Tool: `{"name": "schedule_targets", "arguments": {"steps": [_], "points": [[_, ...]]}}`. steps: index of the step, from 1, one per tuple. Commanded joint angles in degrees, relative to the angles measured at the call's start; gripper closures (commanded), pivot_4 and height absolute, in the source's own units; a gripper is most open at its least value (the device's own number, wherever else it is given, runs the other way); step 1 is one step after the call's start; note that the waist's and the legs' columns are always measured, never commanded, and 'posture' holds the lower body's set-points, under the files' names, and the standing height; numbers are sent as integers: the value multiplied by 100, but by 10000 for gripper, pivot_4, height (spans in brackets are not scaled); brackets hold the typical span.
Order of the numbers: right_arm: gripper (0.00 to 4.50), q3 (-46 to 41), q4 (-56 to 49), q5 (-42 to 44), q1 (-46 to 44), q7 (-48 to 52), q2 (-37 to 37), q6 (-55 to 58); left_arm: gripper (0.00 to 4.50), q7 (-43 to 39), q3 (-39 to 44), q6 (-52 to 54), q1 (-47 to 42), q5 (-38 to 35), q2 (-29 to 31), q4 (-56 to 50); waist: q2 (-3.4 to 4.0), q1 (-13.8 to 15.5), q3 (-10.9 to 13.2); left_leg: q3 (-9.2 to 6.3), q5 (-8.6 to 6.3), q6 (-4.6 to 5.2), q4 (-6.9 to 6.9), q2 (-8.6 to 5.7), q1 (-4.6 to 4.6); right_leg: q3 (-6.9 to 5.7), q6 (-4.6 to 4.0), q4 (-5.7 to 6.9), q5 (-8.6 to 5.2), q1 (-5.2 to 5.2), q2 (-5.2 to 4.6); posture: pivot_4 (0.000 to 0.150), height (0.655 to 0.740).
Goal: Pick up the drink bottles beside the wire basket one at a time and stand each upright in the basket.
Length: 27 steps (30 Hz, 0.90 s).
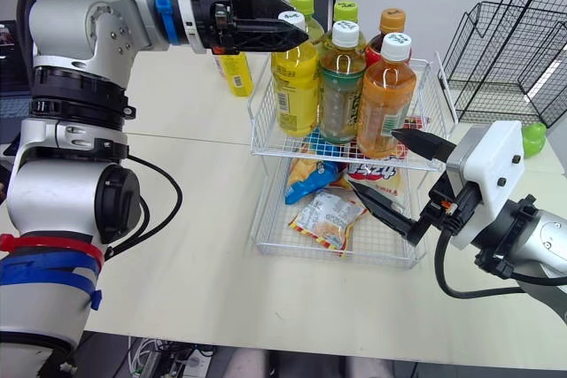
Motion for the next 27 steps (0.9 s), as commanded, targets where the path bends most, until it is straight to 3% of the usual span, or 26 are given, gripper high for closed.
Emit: {"name": "schedule_targets", "arguments": {"steps": [1,7,11,14,16,18,21,27], "points": [[0,-230,-83,-89,-19,14,-61,-110,334,-27,273,25,-286,-177,257,-343,0,-4,0,0,0,0,0,0,0,0,0,0,0,0,0,1500,6907],[0,-428,-31,-191,19,-56,-40,-105,334,-116,577,-58,-96,-294,925,-560,2,-28,0,2,0,0,-2,5,4,4,0,4,0,-2,4,1500,6907],[0,-633,237,-659,-108,-32,-107,-132,334,672,606,-1044,366,284,1328,-330,10,-2,-5,2,0,0,0,2,15,3,0,4,0,10,-2,1500,6907],[0,-854,837,-1114,-333,198,-228,-252,334,1324,876,-1806,1186,522,1603,-351,11,-2,-5,3,0,0,4,3,25,3,0,4,0,22,-4,1500,6907],[0,-1752,1431,-1296,-79,937,-328,-333,334,1588,1014,-2217,1706,594,1706,-397,10,5,-5,9,0,0,3,3,35,8,0,4,0,28,-6,1500,6907],[0,-2121,2027,-1616,23,1441,-387,-573,334,1934,1161,-2406,2239,611,1698,-497,6,21,-5,8,0,0,1,3,30,3,-1,-1,1,29,-6,1500,6907],[0,-1949,2704,-2030,-158,1634,-326,-941,334,2546,1418,-2655,2900,562,1519,-777,5,33,-5,1,-1,1,2,3,25,-4,0,-3,1,29,-14,1500,6907],[0,-1036,4462,-3577,-250,1421,390,-2174,334,3704,1536,-3241,4432,799,904,-1462,6,16,-8,9,0,1,4,-1,41,4,2,3,3,40,-17,1500,6907]]}}
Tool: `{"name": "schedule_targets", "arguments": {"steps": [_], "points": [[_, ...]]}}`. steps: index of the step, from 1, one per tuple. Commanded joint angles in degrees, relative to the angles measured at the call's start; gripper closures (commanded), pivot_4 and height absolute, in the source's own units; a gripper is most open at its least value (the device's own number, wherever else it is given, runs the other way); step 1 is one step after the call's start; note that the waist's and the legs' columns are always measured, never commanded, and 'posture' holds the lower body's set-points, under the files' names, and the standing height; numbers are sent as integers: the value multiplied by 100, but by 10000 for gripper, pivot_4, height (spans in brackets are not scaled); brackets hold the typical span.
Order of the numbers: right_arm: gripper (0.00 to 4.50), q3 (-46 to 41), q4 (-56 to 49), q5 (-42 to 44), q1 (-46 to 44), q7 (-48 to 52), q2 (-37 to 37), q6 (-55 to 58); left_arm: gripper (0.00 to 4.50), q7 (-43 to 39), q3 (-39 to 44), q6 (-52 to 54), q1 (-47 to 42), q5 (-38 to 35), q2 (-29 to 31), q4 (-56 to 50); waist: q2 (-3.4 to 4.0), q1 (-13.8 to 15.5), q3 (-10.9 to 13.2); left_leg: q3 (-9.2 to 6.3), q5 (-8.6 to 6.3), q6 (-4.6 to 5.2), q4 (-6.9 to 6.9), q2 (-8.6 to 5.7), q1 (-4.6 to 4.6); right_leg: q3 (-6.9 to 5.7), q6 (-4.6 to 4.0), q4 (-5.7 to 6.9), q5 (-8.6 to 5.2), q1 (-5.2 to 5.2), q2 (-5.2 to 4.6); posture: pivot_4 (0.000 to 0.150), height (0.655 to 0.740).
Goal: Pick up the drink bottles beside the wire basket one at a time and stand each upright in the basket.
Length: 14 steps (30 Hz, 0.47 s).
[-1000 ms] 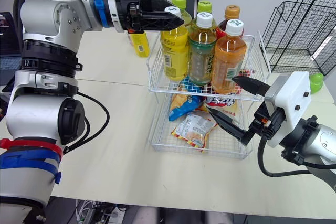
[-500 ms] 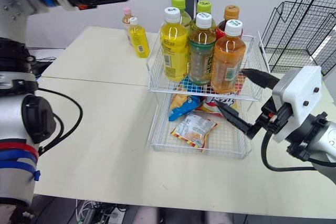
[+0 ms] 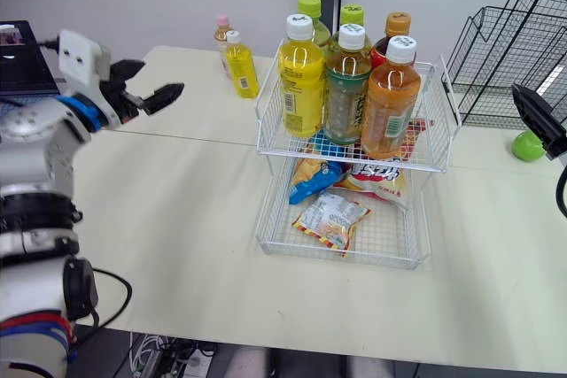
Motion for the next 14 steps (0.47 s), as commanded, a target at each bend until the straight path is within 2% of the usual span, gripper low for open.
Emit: {"name": "schedule_targets", "arguments": {"steps": [1,5,8,14], "points": [[0,422,964,-984,22,-259,399,-872,334,554,108,-489,448,99,-273,-328,-1,-3,-1,0,0,0,1,-1,0,0,0,1,0,0,2,1500,6907],[0,899,2039,-2021,-58,-885,1032,-1911,334,1527,336,-895,834,112,-886,-278,0,9,0,5,0,0,1,-2,-2,5,0,8,0,-9,3,1500,6907],[0,1170,2630,-2479,-124,-1266,1464,-2470,334,2058,366,-1229,1026,188,-1223,-27,6,1,-4,10,0,-1,-1,-4,1,9,0,13,0,-11,3,1500,6907],[0,1360,3199,-2737,-305,-1599,1938,-2993,334,2206,134,-1625,1241,361,-1396,198,18,-11,-10,20,0,-2,-2,-7,9,18,0,23,0,-10,3,1500,6907]]}}
